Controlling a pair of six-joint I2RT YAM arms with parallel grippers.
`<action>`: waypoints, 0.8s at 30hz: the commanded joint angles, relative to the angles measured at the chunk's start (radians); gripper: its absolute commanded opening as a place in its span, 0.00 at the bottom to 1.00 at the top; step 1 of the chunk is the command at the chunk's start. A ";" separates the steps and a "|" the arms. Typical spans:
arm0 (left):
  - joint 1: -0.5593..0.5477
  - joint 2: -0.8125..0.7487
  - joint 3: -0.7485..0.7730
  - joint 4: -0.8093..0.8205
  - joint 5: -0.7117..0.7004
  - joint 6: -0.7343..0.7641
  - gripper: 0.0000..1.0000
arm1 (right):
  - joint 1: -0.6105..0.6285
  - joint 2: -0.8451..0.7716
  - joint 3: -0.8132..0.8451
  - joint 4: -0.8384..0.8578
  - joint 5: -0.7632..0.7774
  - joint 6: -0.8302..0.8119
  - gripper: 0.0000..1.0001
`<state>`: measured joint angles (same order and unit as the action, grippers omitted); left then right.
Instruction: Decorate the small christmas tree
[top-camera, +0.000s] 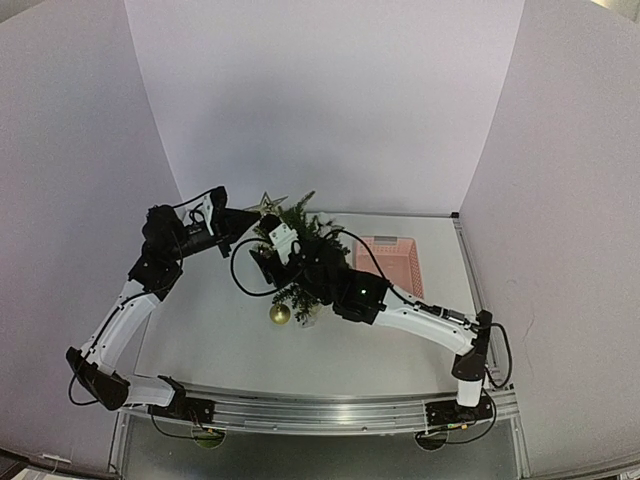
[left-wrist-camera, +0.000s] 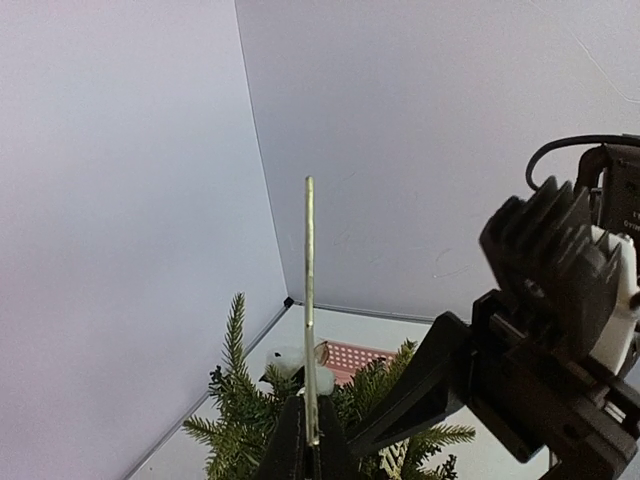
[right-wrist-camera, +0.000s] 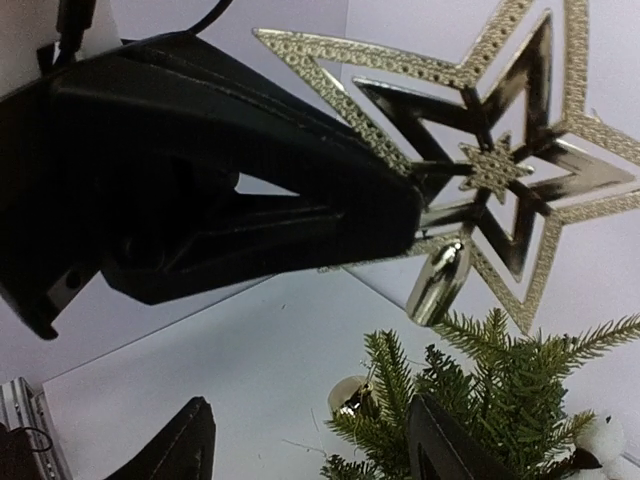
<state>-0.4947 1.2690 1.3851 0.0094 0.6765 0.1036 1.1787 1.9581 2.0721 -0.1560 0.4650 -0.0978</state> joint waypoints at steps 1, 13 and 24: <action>0.035 -0.018 0.035 -0.027 0.068 -0.025 0.00 | -0.024 -0.205 -0.046 -0.062 -0.177 0.026 0.67; 0.090 0.036 0.045 0.201 0.452 -0.309 0.00 | -0.272 -0.178 0.130 -0.267 -0.751 0.262 0.74; 0.067 0.062 0.030 0.222 0.457 -0.357 0.00 | -0.298 -0.006 0.323 -0.275 -0.987 0.269 0.60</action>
<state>-0.4136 1.3254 1.4002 0.1856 1.0999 -0.2273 0.8856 1.8995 2.3236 -0.4204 -0.4498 0.1496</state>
